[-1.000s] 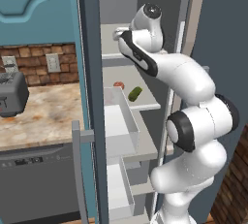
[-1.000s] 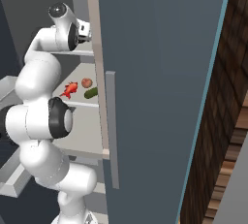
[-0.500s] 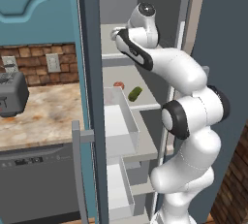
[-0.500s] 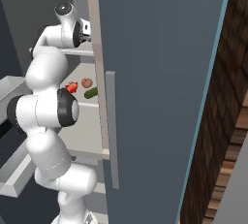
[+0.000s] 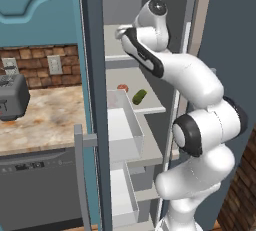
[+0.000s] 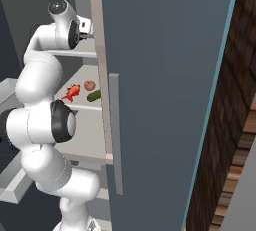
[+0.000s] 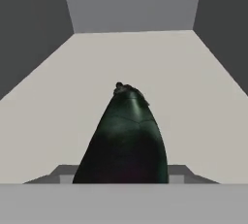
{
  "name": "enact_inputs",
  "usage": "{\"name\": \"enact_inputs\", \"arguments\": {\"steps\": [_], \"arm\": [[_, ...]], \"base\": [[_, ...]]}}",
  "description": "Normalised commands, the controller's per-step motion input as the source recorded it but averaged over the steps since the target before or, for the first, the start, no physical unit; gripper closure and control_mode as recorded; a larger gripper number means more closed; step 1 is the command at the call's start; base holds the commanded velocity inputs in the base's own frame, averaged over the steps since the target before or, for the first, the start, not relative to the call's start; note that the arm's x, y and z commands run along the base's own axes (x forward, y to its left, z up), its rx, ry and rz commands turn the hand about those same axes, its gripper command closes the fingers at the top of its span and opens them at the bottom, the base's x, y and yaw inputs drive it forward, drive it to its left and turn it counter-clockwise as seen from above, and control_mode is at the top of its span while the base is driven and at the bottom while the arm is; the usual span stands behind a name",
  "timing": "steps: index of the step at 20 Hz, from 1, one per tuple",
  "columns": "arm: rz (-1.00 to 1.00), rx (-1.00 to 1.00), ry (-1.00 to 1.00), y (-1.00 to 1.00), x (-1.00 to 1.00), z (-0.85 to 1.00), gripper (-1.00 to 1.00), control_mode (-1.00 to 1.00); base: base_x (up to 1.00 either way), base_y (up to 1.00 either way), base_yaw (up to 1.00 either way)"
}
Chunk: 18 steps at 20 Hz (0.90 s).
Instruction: Take the peach and eggplant from the highest rack and move them to the second highest rack where the fish and cucumber are located, to maximize freezer space. Close the freezer door after rearranging.
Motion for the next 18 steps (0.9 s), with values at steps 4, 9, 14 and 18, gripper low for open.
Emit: {"name": "enact_inputs", "arguments": {"steps": [4,9,14,18], "arm": [[0.03,0.01,-0.25,-0.19,-1.00,0.31,1.00,-1.00],[0.00,0.08,-0.05,-0.42,-1.00,0.02,1.00,-1.00],[0.00,0.06,0.00,-0.38,-1.00,-0.21,1.00,-1.00],[0.00,0.02,0.01,-0.13,-1.00,-0.43,1.00,-1.00]], "base": [[0.00,0.00,0.00],[0.00,0.00,0.00],[0.00,0.00,0.00],[0.00,0.00,0.00]]}}
